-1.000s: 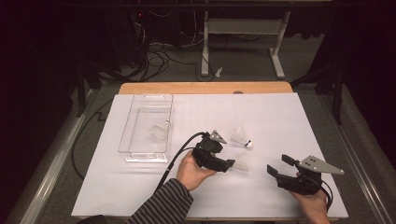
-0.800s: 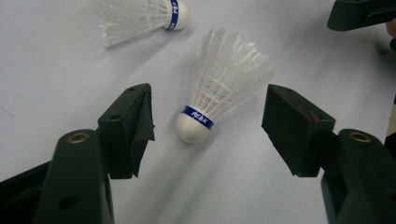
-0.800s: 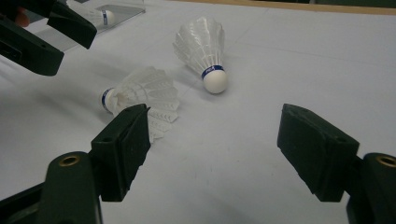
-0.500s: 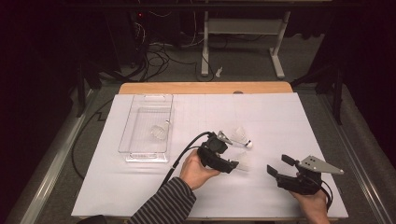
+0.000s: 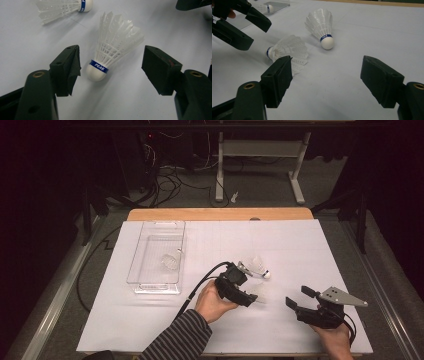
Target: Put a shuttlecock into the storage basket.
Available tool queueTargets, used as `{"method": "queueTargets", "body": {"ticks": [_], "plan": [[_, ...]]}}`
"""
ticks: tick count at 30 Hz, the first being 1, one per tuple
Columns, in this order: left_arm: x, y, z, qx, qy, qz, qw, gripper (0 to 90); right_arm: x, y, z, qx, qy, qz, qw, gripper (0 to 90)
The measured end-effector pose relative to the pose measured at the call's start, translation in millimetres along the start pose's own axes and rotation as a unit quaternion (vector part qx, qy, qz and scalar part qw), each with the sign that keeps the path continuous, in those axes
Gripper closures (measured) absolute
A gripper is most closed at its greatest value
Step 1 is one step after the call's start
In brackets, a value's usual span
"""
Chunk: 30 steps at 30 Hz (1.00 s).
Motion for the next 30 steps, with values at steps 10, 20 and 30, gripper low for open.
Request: {"method": "queueTargets", "body": {"ticks": [10,20,30], "plan": [[-0.5,2.9,5.5,0.001,-0.009,0.009,0.9999,30.9,-0.1,-0.1,0.2,0.0,0.0,-0.001,1.0,26.4],[-1.9,2.8,11.7,0.004,-0.02,0.011,0.9997,30.8,-0.1,0.0,0.2,0.001,0.0,-0.001,1.0,26.3],[-5.7,-0.5,17.5,0.009,-0.035,0.012,0.9993,30.5,-0.4,-0.5,0.5,0.002,-0.003,0.0,1.0,26.4]]}}
Point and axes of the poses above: each handheld gripper's, and its own axes: z roughly forward along the jaws, x roughly out of its top, y roughly to its right, the point moved 6 cm from there along z, roughly forward along the jaws, and after that the axes turned 13 degrees about -x, right-handed, at the moved point
